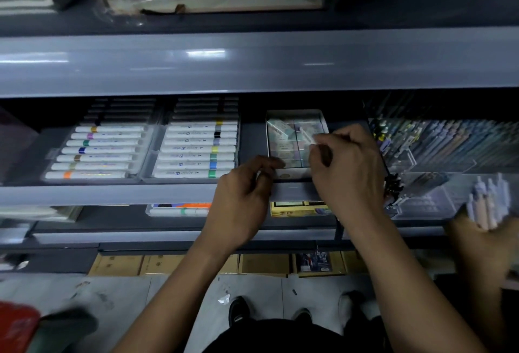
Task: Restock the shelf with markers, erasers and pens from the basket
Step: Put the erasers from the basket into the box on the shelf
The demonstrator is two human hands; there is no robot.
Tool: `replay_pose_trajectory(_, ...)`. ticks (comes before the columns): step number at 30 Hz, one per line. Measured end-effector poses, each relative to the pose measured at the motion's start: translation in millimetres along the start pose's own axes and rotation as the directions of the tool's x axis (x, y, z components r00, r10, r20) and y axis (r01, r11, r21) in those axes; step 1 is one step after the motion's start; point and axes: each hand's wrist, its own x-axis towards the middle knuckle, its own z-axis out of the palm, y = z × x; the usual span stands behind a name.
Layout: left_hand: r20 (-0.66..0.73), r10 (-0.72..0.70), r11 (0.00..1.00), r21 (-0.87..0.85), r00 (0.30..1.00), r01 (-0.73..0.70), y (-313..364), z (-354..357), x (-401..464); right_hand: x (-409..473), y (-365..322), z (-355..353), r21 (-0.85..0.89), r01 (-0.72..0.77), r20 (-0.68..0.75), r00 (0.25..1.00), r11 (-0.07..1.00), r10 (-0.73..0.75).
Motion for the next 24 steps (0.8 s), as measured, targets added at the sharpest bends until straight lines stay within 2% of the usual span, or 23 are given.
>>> replay_pose_trajectory(4,0.001,-0.03,0.998,-0.048,1.0,0.03,1.8,0.6,0.8,3.6,0.4,4.4,-0.014,0.018,0.072,0.997,1.0,-0.017)
replay_pose_trajectory(6,-0.007,-0.066,0.992,-0.104,0.998,0.065,2.9,-0.4,1.5,2.5,1.8,4.4,0.028,0.012,0.058,0.998,1.0,-0.014)
replay_pose_trajectory(8,-0.005,-0.109,0.969,-0.225,0.994,0.105,6.5,-2.2,2.0,-1.5,2.9,4.2,0.082,0.005,0.008,1.0,0.997,-0.006)
replay_pose_trajectory(11,0.021,-0.146,0.874,-0.466,0.989,0.139,14.7,-5.1,2.7,-8.4,2.3,5.0,0.159,-0.005,-0.024,1.0,0.987,0.009)
replay_pose_trajectory(13,0.033,-0.151,0.835,-0.531,0.988,0.146,19.0,-6.8,3.7,-12.5,-0.7,4.2,0.239,0.013,-0.019,1.0,0.971,-0.008)
replay_pose_trajectory(17,0.039,-0.119,0.86,-0.496,0.992,0.122,20.4,-8.3,5.1,-21.1,-9.7,0.1,0.343,0.114,-0.011,0.993,0.932,-0.117)
replay_pose_trajectory(20,0.022,-0.118,0.879,-0.462,0.993,0.115,17.6,-6.9,7.0,-24.9,-16.2,-3.8,0.427,0.137,0.03,0.986,0.894,-0.165)
replay_pose_trajectory(24,0.02,-0.123,0.896,-0.427,0.992,0.12,15.5,-4.1,8.2,-27.5,-22.7,-7.5,0.423,0.163,0.091,0.971,0.891,-0.221)
